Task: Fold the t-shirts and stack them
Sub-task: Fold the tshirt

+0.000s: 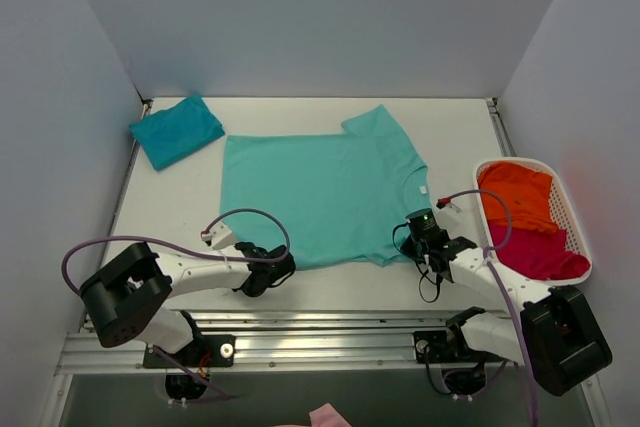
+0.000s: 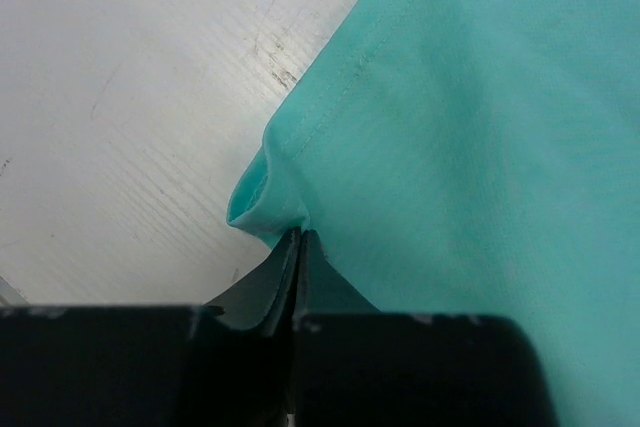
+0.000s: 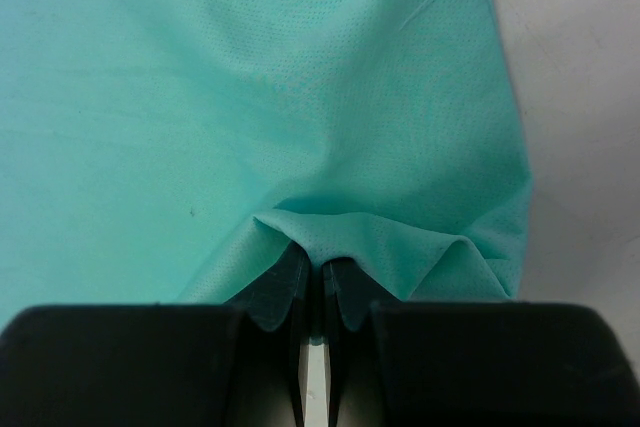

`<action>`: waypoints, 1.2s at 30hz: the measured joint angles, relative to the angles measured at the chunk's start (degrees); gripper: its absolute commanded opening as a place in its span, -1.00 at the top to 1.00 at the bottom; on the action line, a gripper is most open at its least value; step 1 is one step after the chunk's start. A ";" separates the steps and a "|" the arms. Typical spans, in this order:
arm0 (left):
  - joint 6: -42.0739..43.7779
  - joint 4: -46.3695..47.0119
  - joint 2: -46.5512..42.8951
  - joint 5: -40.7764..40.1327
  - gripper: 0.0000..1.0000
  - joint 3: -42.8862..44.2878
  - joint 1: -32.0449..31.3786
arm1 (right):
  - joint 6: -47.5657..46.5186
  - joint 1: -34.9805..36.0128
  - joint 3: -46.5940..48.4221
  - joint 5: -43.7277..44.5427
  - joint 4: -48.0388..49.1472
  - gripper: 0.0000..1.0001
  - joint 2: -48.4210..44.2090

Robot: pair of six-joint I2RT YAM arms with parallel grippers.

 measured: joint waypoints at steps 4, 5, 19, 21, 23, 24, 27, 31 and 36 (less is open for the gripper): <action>1.46 1.18 -0.79 0.02 0.95 -0.07 0.00 | 0.04 0.00 0.00 0.07 -0.04 1.00 -0.02; 1.95 1.40 -1.22 0.00 0.95 -0.07 -0.02 | 0.04 0.02 0.00 0.13 -0.17 1.00 -0.13; 11.10 -0.11 -18.47 -0.24 0.95 2.01 -1.51 | 0.15 0.48 5.92 3.78 -13.57 1.00 -15.37; 12.72 -0.15 -20.57 -0.24 0.95 2.01 -1.51 | 0.31 0.81 6.45 3.80 -15.54 1.00 -15.65; 14.27 -0.15 -22.38 -0.24 0.95 2.01 -1.51 | 0.50 1.60 6.69 3.80 -17.84 1.00 -17.00; 15.13 -0.15 -23.28 -0.24 0.95 2.01 -1.51 | 0.59 2.03 6.88 3.80 -18.80 1.00 -17.97; 17.88 -0.04 -26.21 -0.22 0.95 2.01 -1.29 | 0.76 3.54 8.11 3.82 -21.44 1.00 -21.38; 22.64 1.42 -29.66 0.07 0.95 2.01 0.72 | 0.92 4.24 11.28 3.98 -23.41 1.00 -24.02; 30.47 6.23 -32.48 2.08 0.95 2.25 6.14 | 0.02 4.24 17.07 4.42 -23.67 1.00 -20.79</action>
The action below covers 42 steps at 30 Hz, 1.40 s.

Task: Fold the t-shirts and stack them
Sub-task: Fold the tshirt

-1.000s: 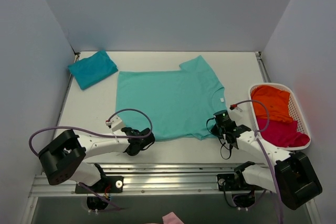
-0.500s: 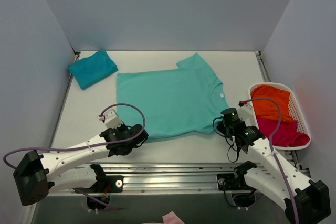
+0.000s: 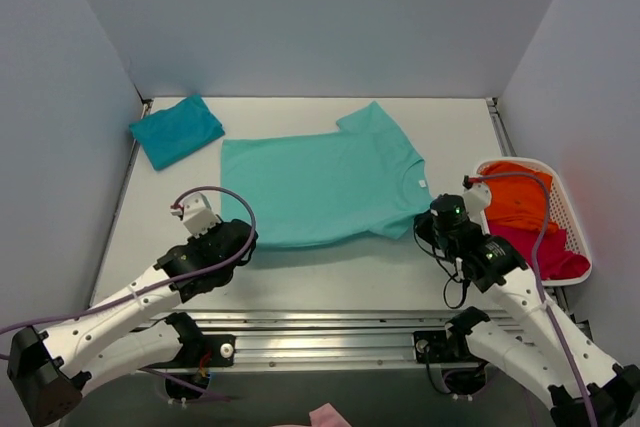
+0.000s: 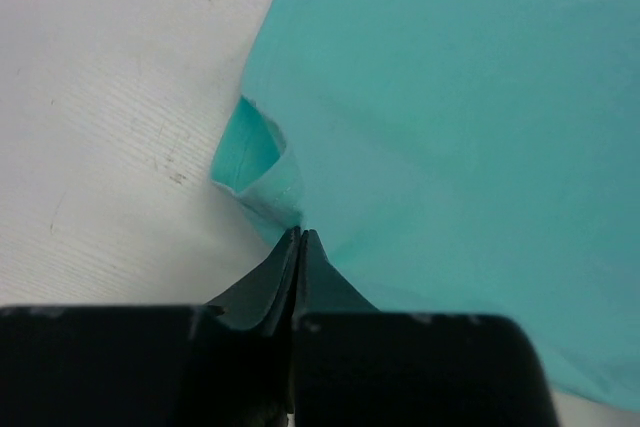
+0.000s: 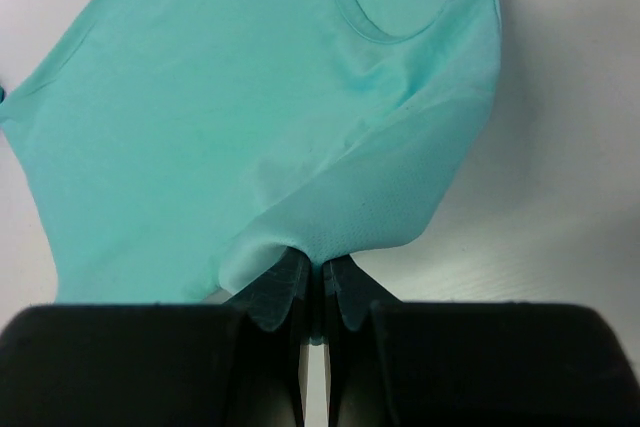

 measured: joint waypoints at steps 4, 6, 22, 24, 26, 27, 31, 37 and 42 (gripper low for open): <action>6.40 5.20 0.42 4.00 0.95 1.31 6.16 | -1.18 0.00 4.28 0.28 2.19 1.00 6.97; 9.18 8.00 1.62 5.90 0.95 2.21 9.09 | -1.73 0.00 5.57 0.52 3.56 1.00 10.80; 20.96 25.07 19.39 19.61 0.95 6.43 23.41 | -3.21 -0.76 15.67 6.12 10.08 1.00 33.22; 21.79 27.61 24.30 21.73 0.95 7.50 25.62 | -3.26 -2.14 19.08 6.67 11.06 1.00 39.67; 22.69 29.14 32.65 23.63 0.95 10.54 28.79 | -3.48 -4.11 24.48 7.17 11.43 0.85 48.33; 23.52 29.35 37.57 24.76 0.92 13.73 30.60 | -3.65 -5.44 28.89 7.19 11.28 0.47 54.16; 25.86 28.63 55.82 30.23 -0.88 30.62 35.87 | -4.37 -9.55 50.16 8.48 5.64 -1.00 74.97; 27.19 26.84 60.96 33.38 -0.88 41.07 38.60 | -4.63 -11.54 69.22 14.05 -3.13 -1.00 86.16; 29.81 25.88 55.47 33.77 -0.88 42.34 39.36 | -5.42 -11.04 63.23 17.53 -2.71 -1.00 76.65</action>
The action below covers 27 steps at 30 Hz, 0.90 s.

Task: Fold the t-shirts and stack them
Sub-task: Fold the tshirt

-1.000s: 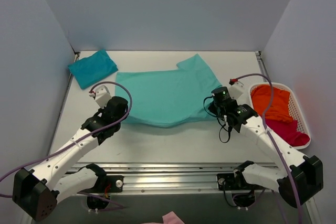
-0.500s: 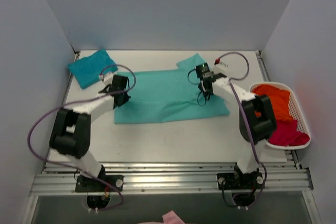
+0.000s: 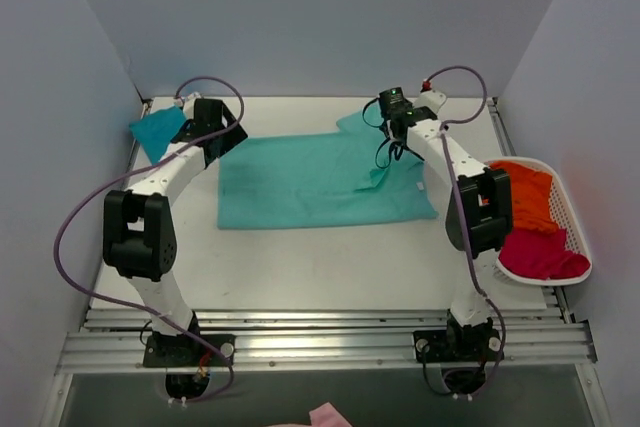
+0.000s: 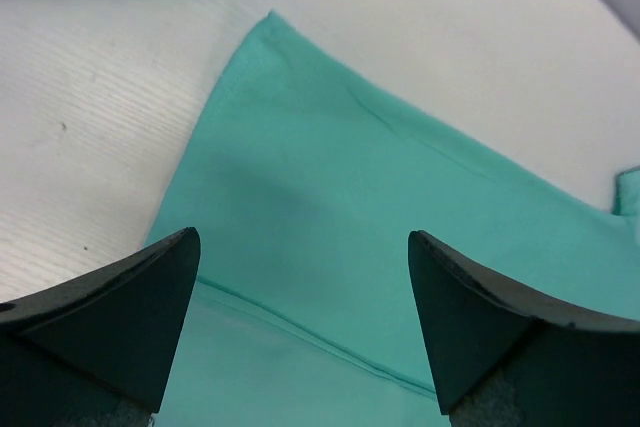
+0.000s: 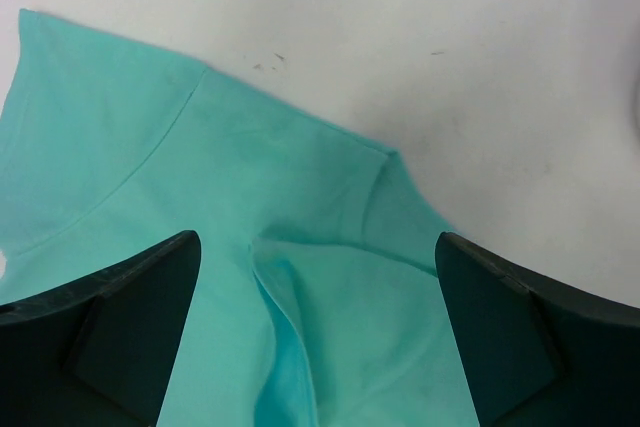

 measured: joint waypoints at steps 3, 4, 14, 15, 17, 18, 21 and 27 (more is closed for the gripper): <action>1.51 0.28 -4.44 0.07 -0.88 -0.39 1.18 | -0.70 0.13 -10.91 0.33 3.76 -0.99 -10.91; 1.88 0.81 -6.08 0.07 -0.88 -1.07 1.53 | -0.90 0.20 -14.80 -0.07 5.53 -0.98 -14.64; 2.60 7.67 -13.64 2.95 -0.90 -19.37 2.05 | 0.33 2.25 -42.03 -5.86 19.23 1.00 -28.33; 2.62 7.65 -13.29 3.21 -0.90 -19.80 2.05 | 0.68 2.56 -42.91 -6.27 19.67 1.00 -27.82; 2.67 8.13 -12.72 3.69 -0.90 -19.98 2.05 | 1.31 3.21 -43.54 -6.80 20.15 1.00 -26.45; 2.67 8.57 -12.55 3.98 -0.90 -19.98 2.05 | 1.62 3.56 -43.54 -6.84 20.44 1.00 -25.44; 2.82 10.14 -12.02 4.72 -0.91 -19.98 2.05 | 2.64 5.16 -42.66 -6.88 21.42 1.00 -21.31; 3.34 11.74 -10.88 5.14 -0.91 -19.98 2.05 | 3.58 7.26 -39.56 -7.04 21.75 1.00 -13.88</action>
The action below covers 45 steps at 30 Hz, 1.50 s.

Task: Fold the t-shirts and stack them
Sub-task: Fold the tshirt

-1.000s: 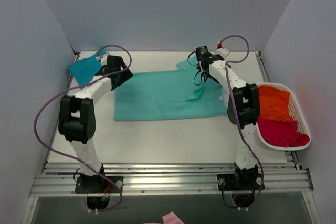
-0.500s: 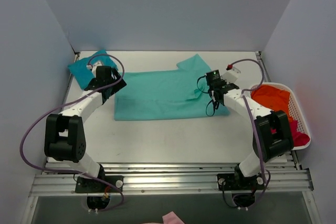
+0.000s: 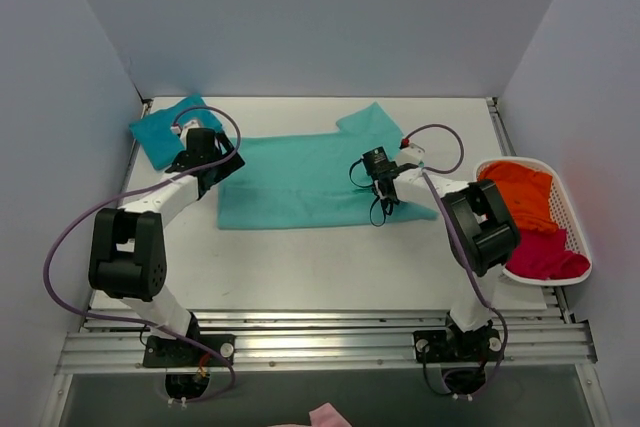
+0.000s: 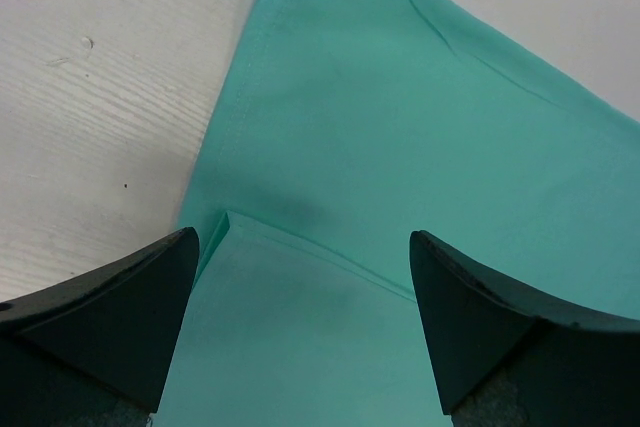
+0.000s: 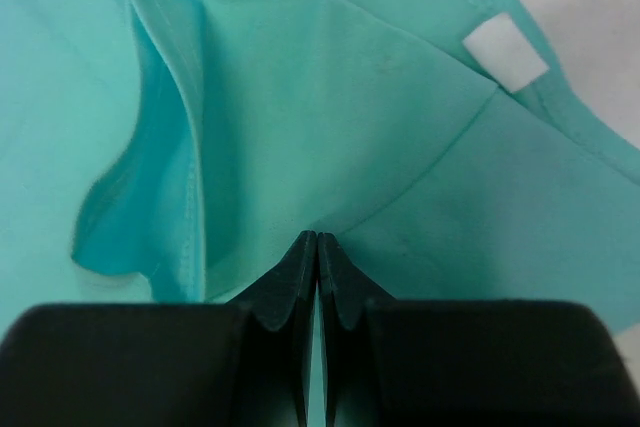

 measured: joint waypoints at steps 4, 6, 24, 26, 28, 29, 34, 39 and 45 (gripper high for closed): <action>0.42 0.55 0.72 0.70 -0.91 -0.02 0.02 | 0.26 0.61 4.55 -0.20 -0.22 1.00 4.15; 0.63 1.09 0.92 0.94 -0.92 -0.35 0.07 | 0.33 0.90 6.71 -0.17 -0.39 1.00 5.57; 1.88 2.54 1.05 1.33 -0.92 -1.62 2.45 | -1.18 3.10 29.14 -1.01 -2.58 1.00 21.22; 2.05 2.58 1.05 1.31 -0.92 -1.62 2.58 | -1.55 2.80 29.16 -1.29 -2.32 1.00 21.24; 2.10 2.56 1.05 1.33 -0.91 -1.62 2.62 | -1.99 2.49 29.16 -1.31 -2.25 0.96 21.24; 2.10 2.56 1.05 1.33 -0.92 -1.62 2.62 | -2.27 2.47 29.16 -1.29 -2.23 0.92 21.20; 2.21 1.33 2.89 2.05 -0.91 1.79 2.64 | -3.96 2.19 29.14 -0.70 -2.29 0.01 20.17; 2.69 -1.53 10.27 2.99 -0.91 14.19 2.71 | -7.50 1.07 32.20 0.66 -3.23 -0.70 17.73; 3.91 -6.58 24.81 5.40 -0.91 36.11 3.26 | -11.72 -5.90 43.87 -2.60 -3.34 -0.72 18.27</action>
